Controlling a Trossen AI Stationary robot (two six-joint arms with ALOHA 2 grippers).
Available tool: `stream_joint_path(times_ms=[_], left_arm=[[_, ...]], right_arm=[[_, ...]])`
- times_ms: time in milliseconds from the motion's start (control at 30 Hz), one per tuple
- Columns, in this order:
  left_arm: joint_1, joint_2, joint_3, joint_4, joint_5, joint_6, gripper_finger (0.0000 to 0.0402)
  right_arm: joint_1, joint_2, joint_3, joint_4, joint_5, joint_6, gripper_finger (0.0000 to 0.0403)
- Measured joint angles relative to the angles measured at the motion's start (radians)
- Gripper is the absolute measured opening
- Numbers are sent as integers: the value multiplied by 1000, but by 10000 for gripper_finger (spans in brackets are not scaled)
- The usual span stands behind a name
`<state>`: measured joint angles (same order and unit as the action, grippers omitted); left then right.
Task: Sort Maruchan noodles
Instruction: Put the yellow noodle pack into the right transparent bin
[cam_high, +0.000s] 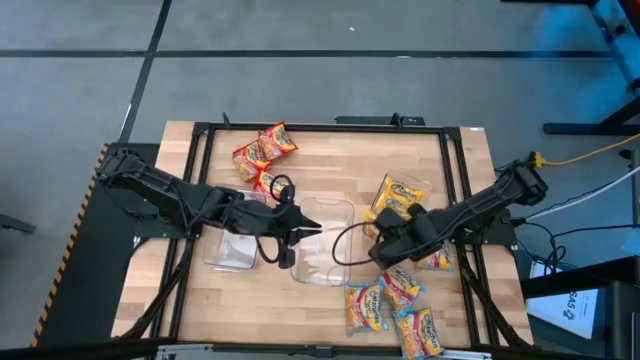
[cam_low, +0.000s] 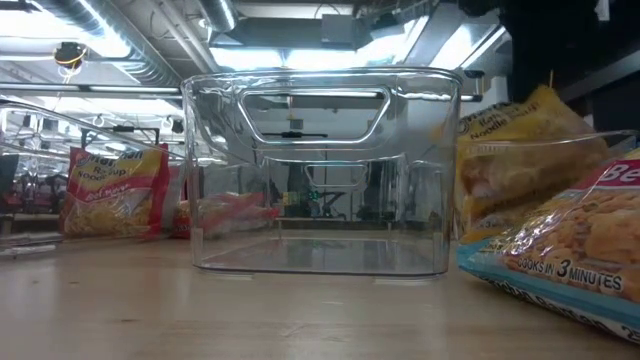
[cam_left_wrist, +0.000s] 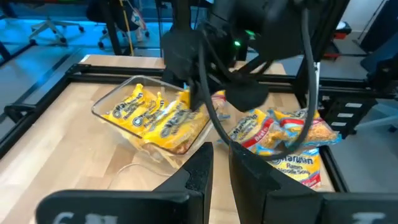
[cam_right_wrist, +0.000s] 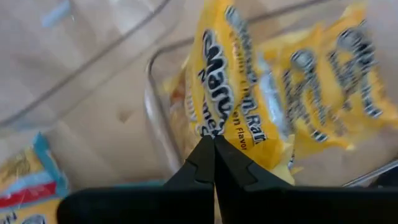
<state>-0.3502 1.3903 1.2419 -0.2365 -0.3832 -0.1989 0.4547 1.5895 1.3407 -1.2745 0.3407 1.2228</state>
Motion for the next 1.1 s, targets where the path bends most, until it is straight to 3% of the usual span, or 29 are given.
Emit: stream_joint_path(times_ms=[167, 300, 567, 900, 1100], left_arm=[[-2, 0, 0, -38, -2, 0, 45], [-2, 0, 0, -57, -3, 0, 45], [-4, 0, 0, -71, -2, 0, 45], [-4, 0, 0, -70, -2, 0, 45], [-4, 0, 0, -70, -2, 0, 45]], right_arm=[[37, 29, 0, 59, -70, 8, 0], [59, 28, 0, 56, -65, 53, 0], [47, 28, 0, -7, -75, 93, 0], [22, 27, -54, 36, -169, 90, 0], [20, 27, -86, 68, -137, 89, 0]])
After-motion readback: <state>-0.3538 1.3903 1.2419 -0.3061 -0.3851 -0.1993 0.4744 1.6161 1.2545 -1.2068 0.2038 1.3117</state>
